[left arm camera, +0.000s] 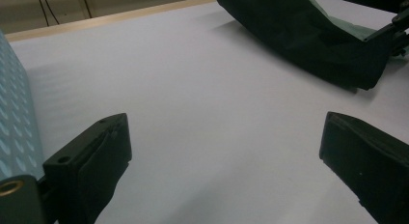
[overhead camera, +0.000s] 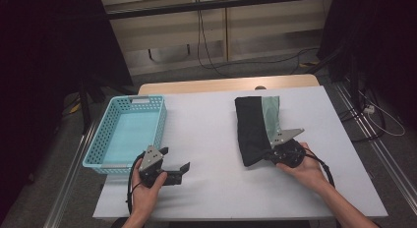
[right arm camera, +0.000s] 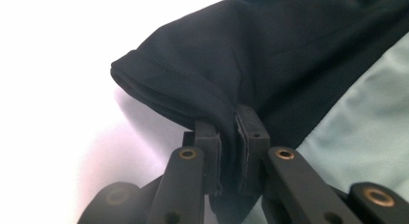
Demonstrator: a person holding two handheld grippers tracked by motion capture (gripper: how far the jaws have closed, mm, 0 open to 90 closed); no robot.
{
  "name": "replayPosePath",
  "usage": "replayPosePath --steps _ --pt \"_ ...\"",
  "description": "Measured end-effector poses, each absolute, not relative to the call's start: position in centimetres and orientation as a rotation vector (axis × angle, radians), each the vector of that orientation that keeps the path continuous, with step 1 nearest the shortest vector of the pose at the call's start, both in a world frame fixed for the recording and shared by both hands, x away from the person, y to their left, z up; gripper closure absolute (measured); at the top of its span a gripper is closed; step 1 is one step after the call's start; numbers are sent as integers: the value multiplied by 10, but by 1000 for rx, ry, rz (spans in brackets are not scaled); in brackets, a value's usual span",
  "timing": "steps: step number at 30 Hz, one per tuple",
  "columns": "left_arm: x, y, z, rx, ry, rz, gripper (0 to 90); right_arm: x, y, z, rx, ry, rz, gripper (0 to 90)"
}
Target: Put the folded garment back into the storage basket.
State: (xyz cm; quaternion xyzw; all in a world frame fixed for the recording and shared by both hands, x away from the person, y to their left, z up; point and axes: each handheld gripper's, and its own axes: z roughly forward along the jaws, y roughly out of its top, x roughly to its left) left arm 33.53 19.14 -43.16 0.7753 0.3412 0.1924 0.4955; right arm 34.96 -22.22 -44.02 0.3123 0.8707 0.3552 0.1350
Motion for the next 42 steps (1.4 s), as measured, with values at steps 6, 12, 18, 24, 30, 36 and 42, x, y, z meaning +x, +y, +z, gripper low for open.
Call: replayPosePath --steps 6,12,18,24,30,36,42 --pt "335 190 -432 1882 832 473 44 346 -223 -436 895 2529 1057 830" --pt "337 184 -431 1885 824 481 44 342 -221 -436 882 2545 1064 829" --pt "341 181 -429 1872 837 468 43 337 -218 -435 865 2561 1069 829" --pt "358 170 -423 1865 848 481 44 332 -216 -435 857 2573 1059 829" --pt "374 151 -418 1869 815 452 44 325 -213 -434 848 2584 1069 829" --pt "378 135 -413 1918 765 406 44 318 -211 -435 840 2595 1075 829" --pt "385 121 -410 1938 748 393 43 311 -208 -435 821 2606 1078 829"
